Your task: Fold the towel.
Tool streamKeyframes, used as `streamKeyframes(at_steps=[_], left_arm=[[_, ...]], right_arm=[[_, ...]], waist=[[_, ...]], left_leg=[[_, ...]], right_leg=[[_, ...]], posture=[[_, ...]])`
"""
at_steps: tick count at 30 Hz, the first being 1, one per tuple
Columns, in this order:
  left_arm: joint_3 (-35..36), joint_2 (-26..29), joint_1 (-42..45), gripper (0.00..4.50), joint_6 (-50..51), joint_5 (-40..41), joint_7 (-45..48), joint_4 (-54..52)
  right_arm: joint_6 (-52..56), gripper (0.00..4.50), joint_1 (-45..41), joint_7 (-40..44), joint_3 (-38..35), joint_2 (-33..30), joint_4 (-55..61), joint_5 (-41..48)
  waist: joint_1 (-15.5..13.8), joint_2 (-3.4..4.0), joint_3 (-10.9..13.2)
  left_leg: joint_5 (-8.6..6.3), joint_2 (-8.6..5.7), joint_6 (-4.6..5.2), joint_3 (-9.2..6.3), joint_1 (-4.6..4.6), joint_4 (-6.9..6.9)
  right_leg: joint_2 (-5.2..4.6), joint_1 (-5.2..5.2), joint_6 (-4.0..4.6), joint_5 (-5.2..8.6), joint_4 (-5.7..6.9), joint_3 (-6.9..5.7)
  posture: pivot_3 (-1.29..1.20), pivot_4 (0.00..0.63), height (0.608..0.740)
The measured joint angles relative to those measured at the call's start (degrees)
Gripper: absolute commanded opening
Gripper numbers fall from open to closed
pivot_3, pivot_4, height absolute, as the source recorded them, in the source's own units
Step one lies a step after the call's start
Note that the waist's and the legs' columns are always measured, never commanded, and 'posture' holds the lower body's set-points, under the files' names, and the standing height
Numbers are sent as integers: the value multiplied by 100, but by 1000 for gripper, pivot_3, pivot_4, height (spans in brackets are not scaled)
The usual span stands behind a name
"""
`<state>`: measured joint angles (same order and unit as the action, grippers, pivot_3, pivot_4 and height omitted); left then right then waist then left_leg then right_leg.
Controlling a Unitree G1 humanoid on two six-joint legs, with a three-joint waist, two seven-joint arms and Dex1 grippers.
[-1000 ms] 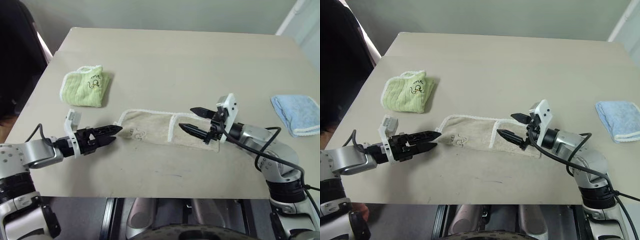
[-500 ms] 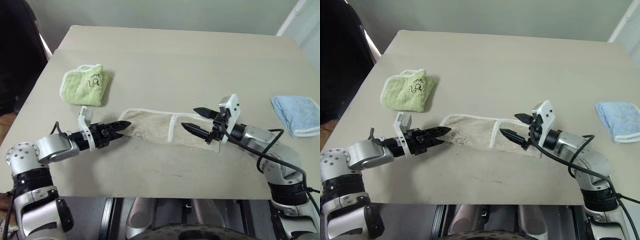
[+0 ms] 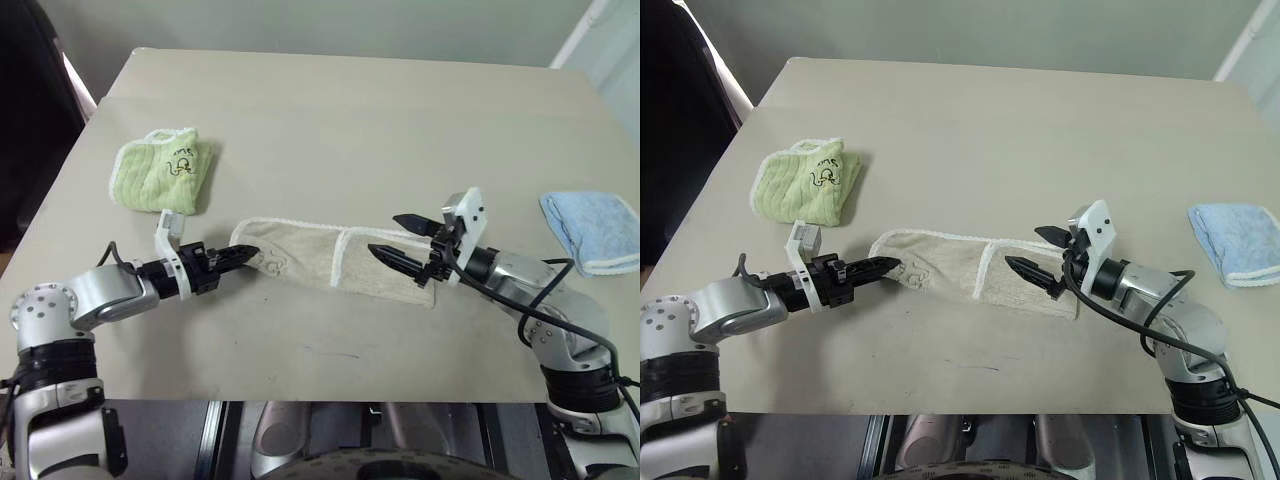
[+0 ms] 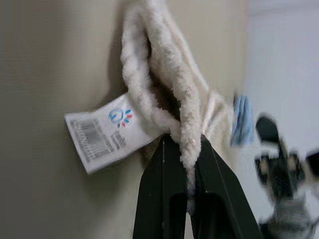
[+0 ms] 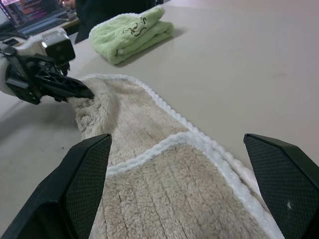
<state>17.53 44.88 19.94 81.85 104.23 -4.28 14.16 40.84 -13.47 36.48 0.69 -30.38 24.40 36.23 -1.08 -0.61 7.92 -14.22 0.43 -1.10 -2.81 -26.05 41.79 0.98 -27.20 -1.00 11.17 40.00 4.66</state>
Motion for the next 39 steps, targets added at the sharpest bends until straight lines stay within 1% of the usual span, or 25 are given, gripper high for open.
streamKeyframes(at_steps=[5,8,16,21,23,26,32,33,39], left_arm=[[-349,266,682,38,187,-779,1122,-619],[-555,213,1039,38,182,-1204,1575,-645],[-1226,-390,2206,38,331,-1956,2520,-611],[-1738,-865,2821,38,374,-2672,3276,-400],[-1980,-992,2918,38,389,-2928,3579,-403],[-2443,-1207,2950,38,361,-3404,4135,-402],[-3190,-1865,3203,38,75,-4207,5031,-370],[-3258,-1950,3253,38,18,-4335,5134,-341],[-3743,-2367,3352,38,-457,-5173,5580,-120]], right_arm=[[97,4500,143,32,-271,-197,238,192],[122,4500,279,4,-455,-274,312,211],[232,4500,653,-193,-919,-408,541,252],[275,4500,781,-425,-1129,-402,673,298],[290,4500,863,-488,-1195,-403,738,303],[316,4500,968,-590,-1355,-404,797,307],[336,4500,1140,-786,-1566,-404,1017,353],[336,4500,1183,-811,-1575,-404,1037,353],[337,4500,1391,-967,-1654,-407,1204,347]], waist=[[7,0,1],[24,-1,1],[16,-1,1],[15,-2,2],[14,-2,2],[10,-3,2],[-20,-3,3],[-23,-4,3],[-32,-3,4]], left_leg=[[-10,-1,3,4,0,3],[-11,4,1,3,-1,3],[-14,6,1,5,-2,6],[-11,8,7,7,-1,11],[-10,8,10,8,1,12],[-9,9,17,9,-1,18],[-12,9,55,15,0,28],[-18,9,78,16,0,29],[-10,8,98,20,0,31]], right_leg=[[-2,0,0,2,-1,5],[-2,-1,3,7,-1,2],[-4,0,-6,19,-2,2],[-5,4,-22,23,-1,3],[-6,7,-29,26,-1,4],[-6,9,-78,50,-1,5],[-13,26,-99,45,-3,7],[-15,28,-103,42,-3,7],[-20,32,-120,31,-5,9]], posture=[[0,150,697],[0,150,697],[0,150,697],[0,150,697],[0,150,697],[0,150,697],[0,150,697],[0,150,697],[0,150,697]])
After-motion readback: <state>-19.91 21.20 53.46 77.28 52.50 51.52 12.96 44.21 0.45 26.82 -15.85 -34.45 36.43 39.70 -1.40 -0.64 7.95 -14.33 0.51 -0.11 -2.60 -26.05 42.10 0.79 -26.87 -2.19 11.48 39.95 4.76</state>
